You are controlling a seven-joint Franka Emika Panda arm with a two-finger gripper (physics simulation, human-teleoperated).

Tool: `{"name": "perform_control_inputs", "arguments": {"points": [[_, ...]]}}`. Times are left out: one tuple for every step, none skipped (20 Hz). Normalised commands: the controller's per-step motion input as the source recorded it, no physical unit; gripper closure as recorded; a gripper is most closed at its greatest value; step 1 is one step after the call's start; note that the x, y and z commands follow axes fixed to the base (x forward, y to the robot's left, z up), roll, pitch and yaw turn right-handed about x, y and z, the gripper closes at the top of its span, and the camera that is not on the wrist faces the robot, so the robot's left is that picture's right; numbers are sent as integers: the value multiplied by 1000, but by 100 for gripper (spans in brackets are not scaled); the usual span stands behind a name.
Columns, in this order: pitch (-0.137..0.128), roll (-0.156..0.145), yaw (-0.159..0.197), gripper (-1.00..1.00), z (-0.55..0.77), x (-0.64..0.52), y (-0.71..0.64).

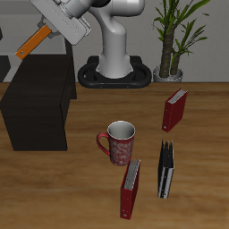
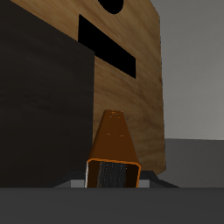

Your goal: Place the orange book flat on top of the shelf and place the left red book flat on top of the shelf

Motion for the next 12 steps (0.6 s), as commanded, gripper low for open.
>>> {"name": "perform_control_inputs", "arguments": {"points": [[43, -5, -17, 100, -210, 36, -120], [79, 48, -4, 100, -189, 159, 51], [125, 239, 86, 100, -277, 186, 352], [273, 524, -77, -100, -301, 304, 235], [-13, -59, 71, -100, -4, 23, 389], [85, 187, -44, -100, -139, 97, 198], [96, 124, -40, -100, -98, 72, 287], [99, 299, -12, -100, -87, 156, 291], [72, -54, -90, -100, -101, 57, 107], [85, 173, -2, -100, -94, 156, 233], [164, 278, -10, -100, -149, 214, 307], [117, 57, -76, -100, -75, 47, 171]]}}
